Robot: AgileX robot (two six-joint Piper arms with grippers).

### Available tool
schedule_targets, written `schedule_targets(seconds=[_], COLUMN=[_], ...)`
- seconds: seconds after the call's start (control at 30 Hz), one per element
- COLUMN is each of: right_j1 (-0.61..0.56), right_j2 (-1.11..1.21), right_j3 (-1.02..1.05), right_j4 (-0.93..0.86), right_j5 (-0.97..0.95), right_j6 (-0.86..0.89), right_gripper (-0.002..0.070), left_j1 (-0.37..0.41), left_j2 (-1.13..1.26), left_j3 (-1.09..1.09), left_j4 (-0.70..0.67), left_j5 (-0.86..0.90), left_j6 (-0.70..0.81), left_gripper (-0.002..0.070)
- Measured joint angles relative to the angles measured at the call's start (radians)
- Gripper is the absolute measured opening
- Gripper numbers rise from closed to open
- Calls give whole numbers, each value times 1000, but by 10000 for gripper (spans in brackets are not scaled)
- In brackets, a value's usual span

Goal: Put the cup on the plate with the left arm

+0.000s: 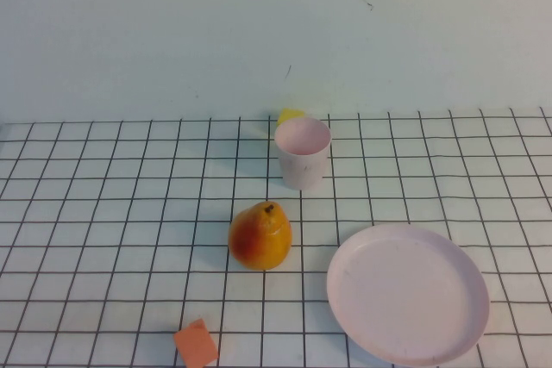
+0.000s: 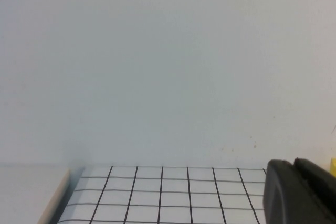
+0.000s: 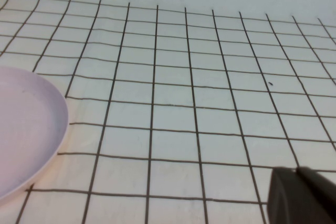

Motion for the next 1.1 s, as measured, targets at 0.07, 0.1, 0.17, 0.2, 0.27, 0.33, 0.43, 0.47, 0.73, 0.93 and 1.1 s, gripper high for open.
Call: schedule_targets(seconds=[0.07,0.1,0.17,0.2,0.27,0.33,0.43,0.47,0.73,0.93,1.1], right_j1=[0,0,0,0,0,0,0,0,0,0,0], right_j2=[0,0,0,0,0,0,0,0,0,0,0], right_j3=[0,0,0,0,0,0,0,0,0,0,0], right_j4=[0,0,0,0,0,0,0,0,0,0,0], right_j5=[0,0,0,0,0,0,0,0,0,0,0], right_j6=[0,0,0,0,0,0,0,0,0,0,0], right_gripper=[-2,-2,-2,-2,-2,-2,-2,-2,-2,-2,-2], left_j1=[0,0,0,0,0,0,0,0,0,0,0], left_j2=[0,0,0,0,0,0,0,0,0,0,-1], left_j3=[0,0,0,0,0,0,0,0,0,-16,-144], left_j4=[0,0,0,0,0,0,0,0,0,0,-21], left_j5=[-15,-23,-35,-40,-40,-40,-40,-33,-29,80,185], left_j6=[0,0,0,0,0,0,0,0,0,-42,-72], left_gripper=[-2,-2,-2,-2,-2,-2,-2,-2,-2,-2,-2])
